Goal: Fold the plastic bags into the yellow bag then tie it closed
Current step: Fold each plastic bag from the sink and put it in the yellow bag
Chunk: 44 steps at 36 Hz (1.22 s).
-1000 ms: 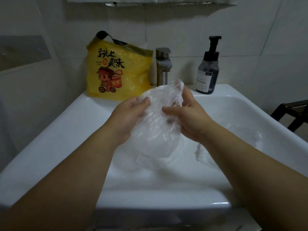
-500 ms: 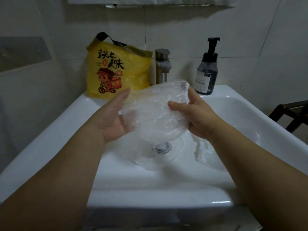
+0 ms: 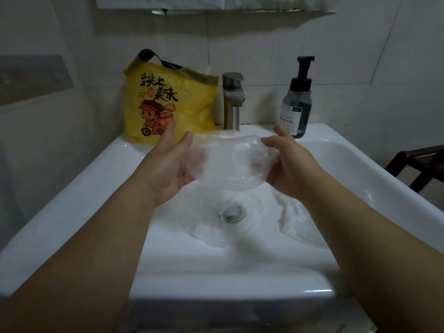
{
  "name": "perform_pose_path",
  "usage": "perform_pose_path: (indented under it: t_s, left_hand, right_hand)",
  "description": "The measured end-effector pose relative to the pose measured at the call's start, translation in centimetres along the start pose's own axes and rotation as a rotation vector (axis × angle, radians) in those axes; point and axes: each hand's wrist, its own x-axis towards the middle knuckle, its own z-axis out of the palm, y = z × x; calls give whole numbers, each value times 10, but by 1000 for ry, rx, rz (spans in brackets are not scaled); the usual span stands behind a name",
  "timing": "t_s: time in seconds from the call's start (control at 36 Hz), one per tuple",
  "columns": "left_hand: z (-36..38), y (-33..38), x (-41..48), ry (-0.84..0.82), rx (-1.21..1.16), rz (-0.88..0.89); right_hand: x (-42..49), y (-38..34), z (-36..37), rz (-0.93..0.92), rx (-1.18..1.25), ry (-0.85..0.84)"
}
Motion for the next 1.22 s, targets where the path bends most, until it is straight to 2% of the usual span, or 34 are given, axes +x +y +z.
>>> perform_pose_path:
  t_s: [0.11,0.22,0.28,0.36,0.44,0.53,0.61,0.72,0.81,0.86,0.97,1.06,1.17,1.22]
  left_hand:
    - [0,0,1,62,37,5]
    - [0,1,2,96,97,25]
    - [-4,-2,1,105,294,82]
    - [-6,-8,-1,119,598,199]
    - [-7,-9,-1,205,718,298]
    - [-7,-5,-1,267,764,337]
    - [-3,-1,-3,204,568,249]
    - [0,5,-2,102,108,119]
    - [2,1,-2,114,163,147]
    - [0,-2,-1,170,337,211]
    - [-5,-4,0,299,592,308]
    - [-9,-6,1,384,767,309]
    - [-4,1,0,346,542,342]
    - [-2,4,-3,242,582,340]
  right_hand:
    - [-7,-7,2,-95,-67,30]
    - [-10,-9,2,-76,-148,4]
    - [-9,-4,2,-77,-320,-25]
    - [-5,2,-3,-148,-707,27]
    - [0,4,-10,-210,-988,57]
    - [1,5,-15,-293,-1128,76]
    - [0,0,-13,-315,-992,121]
    - [-3,-7,-6,-197,-400,48]
    - [-7,-8,2,-179,-82,-68]
    - [-7,-6,3,-221,-93,-39]
    - [0,-3,-3,-310,-390,135]
    - [-1,-2,-4,-380,-522,146]
    - [-4,-4,-4,-358,-526,71]
    - [-5,-4,-3,-326,-523,17]
